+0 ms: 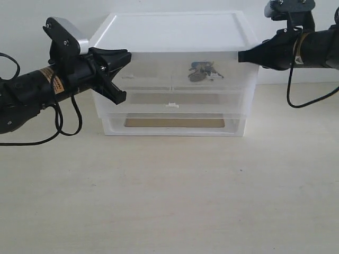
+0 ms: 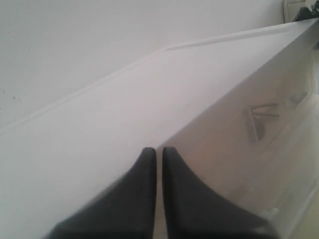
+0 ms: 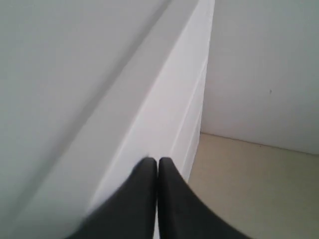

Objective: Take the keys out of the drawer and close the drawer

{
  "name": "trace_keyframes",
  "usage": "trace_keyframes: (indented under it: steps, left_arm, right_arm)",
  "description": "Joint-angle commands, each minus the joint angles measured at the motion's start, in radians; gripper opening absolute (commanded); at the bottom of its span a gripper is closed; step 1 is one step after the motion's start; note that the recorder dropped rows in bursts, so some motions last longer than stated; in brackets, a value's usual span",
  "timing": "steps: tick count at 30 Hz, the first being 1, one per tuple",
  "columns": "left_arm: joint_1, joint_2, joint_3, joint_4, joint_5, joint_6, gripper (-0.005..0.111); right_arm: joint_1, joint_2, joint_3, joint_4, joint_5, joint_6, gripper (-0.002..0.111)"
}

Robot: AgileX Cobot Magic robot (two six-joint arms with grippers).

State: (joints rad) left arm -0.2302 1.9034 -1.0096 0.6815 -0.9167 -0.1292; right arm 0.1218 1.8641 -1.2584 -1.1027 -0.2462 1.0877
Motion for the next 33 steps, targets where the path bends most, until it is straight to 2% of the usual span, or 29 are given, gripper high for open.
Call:
trace_keyframes:
  steps: [1,6,8,11,14,16,20,23,25,29,30,33]
  left_arm:
    - [0.011,-0.008,-0.007,-0.071,0.034,-0.012,0.004]
    - [0.011,-0.008,-0.007,-0.098,0.034,0.003,0.004]
    - [0.011,-0.008,-0.007,-0.102,0.045,0.01,0.004]
    - [0.011,-0.008,-0.007,-0.118,0.053,0.018,0.004]
    - [0.011,-0.006,-0.007,-0.133,0.051,0.03,0.004]
    - [0.011,-0.006,-0.007,-0.133,0.053,0.032,0.004]
    - [0.011,-0.006,-0.007,-0.137,0.053,0.032,0.004]
    - [0.011,-0.006,-0.007,-0.145,0.055,0.032,0.004]
    - [0.011,-0.006,-0.007,-0.145,0.057,0.019,0.004]
    - [0.011,-0.006,-0.007,-0.141,0.08,0.006,0.004]
    - [0.011,-0.006,-0.007,-0.141,0.08,0.006,0.004]
    - [0.011,-0.006,-0.007,-0.143,0.082,0.006,0.004]
  right_arm:
    - [0.028,0.024,-0.067,-0.022,-0.13,0.05,0.0]
    - [0.028,0.02,-0.078,-0.092,-0.127,0.107,0.0]
    - [0.027,-0.008,-0.078,-0.184,-0.074,0.166,0.0]
    - [0.027,-0.088,-0.051,-0.44,0.02,0.383,0.0]
    - [0.0,-0.174,-0.002,-0.563,0.016,0.515,0.0]
    - [-0.053,-0.231,0.039,-0.566,-0.094,0.583,0.0]
    - [-0.198,-0.272,0.091,-0.56,-0.508,0.748,0.0]
    - [-0.253,-0.244,0.116,-0.553,-0.742,0.799,0.001]
    - [-0.251,-0.214,0.135,-0.542,-0.815,0.816,0.011]
    - [-0.199,-0.137,0.152,-0.53,-0.788,0.859,0.047]
    - [-0.183,-0.112,0.152,-0.532,-0.765,0.898,0.053]
    - [-0.144,-0.037,0.152,-0.451,-0.737,0.929,0.052]
